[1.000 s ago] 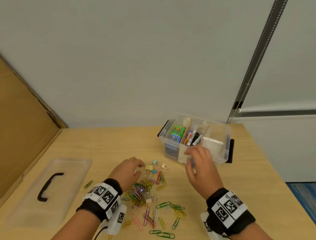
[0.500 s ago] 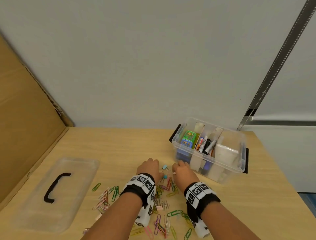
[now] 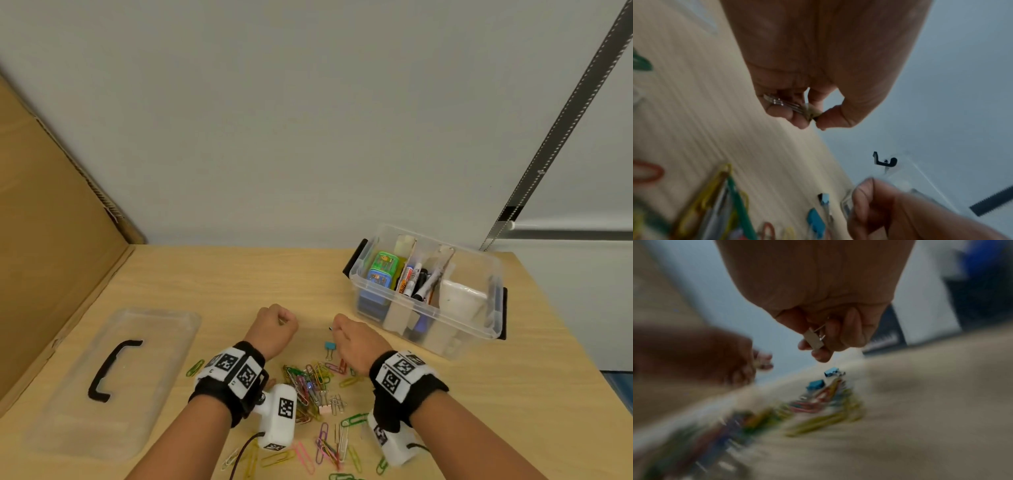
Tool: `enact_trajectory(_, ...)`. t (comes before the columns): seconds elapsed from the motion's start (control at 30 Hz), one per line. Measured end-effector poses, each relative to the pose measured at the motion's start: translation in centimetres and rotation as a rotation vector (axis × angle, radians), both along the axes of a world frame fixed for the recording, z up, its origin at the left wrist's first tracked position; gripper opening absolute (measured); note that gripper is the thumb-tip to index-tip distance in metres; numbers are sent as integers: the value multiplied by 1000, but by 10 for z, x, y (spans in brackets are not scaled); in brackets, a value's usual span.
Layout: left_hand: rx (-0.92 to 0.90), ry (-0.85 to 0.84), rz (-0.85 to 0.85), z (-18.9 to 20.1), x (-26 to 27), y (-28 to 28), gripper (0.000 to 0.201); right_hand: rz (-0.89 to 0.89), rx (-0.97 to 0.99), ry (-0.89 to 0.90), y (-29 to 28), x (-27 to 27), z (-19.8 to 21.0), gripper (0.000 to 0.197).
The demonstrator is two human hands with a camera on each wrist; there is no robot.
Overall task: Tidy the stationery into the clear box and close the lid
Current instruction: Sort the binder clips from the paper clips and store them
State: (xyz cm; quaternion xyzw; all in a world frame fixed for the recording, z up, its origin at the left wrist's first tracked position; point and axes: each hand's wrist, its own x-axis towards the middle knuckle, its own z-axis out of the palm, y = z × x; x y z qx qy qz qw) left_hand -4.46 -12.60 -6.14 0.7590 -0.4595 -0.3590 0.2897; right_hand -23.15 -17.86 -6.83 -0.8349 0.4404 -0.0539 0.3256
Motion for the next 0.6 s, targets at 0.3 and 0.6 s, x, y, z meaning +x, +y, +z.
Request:
enact_trajectory(0.3, 11, -407, -445, 10, -12, -29, 30, 162, -73, 169, -2, 14, 5, 22)
enact_trajectory(0.6, 96, -692, -824, 14, -44, -66, 39, 122, -63, 157, -10, -3, 0, 22)
